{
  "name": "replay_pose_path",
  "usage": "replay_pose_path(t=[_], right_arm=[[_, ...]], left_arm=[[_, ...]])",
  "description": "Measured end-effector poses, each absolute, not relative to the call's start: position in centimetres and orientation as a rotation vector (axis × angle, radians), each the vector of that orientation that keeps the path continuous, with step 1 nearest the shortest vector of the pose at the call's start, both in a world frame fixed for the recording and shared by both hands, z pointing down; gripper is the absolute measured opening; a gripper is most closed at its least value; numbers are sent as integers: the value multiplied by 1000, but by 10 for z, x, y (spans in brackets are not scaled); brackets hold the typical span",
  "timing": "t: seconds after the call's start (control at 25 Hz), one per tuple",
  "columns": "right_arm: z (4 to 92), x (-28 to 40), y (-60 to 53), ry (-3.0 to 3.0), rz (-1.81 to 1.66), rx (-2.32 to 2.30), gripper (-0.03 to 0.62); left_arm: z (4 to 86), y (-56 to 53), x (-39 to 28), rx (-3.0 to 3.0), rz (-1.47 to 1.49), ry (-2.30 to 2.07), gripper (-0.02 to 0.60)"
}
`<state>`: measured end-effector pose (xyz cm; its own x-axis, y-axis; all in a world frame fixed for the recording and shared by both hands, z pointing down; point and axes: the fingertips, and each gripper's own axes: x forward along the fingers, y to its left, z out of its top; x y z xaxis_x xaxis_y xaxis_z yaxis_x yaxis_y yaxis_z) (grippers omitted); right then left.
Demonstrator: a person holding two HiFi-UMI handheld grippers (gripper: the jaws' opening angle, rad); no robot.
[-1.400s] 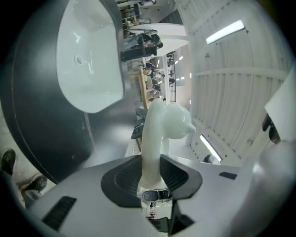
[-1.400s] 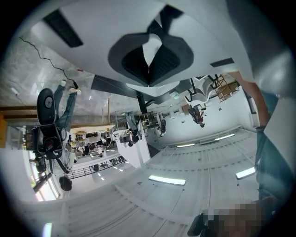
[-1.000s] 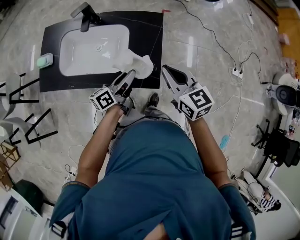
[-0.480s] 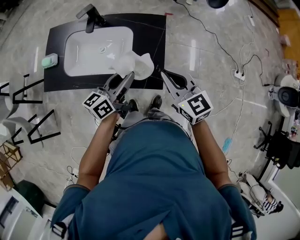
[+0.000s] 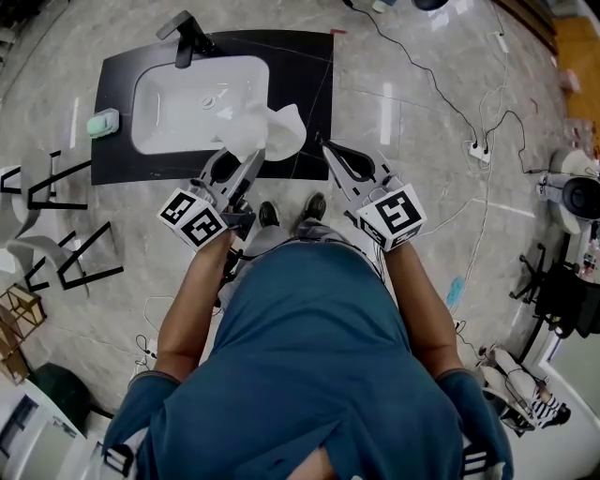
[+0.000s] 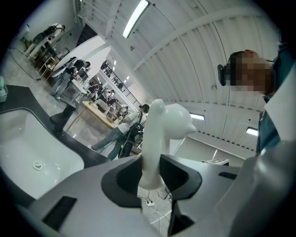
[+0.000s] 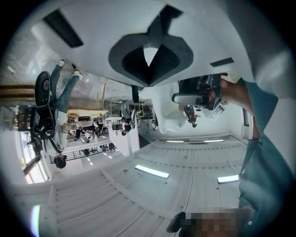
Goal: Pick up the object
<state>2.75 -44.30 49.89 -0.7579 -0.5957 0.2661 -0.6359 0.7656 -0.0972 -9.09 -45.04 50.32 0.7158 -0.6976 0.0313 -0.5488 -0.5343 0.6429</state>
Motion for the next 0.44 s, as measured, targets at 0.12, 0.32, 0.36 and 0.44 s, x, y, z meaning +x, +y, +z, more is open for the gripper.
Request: replay_pose_path(t=[0.12, 0.32, 0.36, 0.44], right_arm=[[497, 29, -442, -2742, 270, 974, 14], [498, 30, -441, -2738, 268, 984, 14], [497, 30, -440, -2738, 266, 987, 14], [497, 30, -440, -2737, 261, 994, 14]], left_arm=[[497, -450, -91, 2295, -293, -946, 115], [491, -448, -94, 2310, -284, -943, 115], [490, -448, -94, 2314, -283, -941, 115], [487, -448, -94, 2322, -285, -937, 115]])
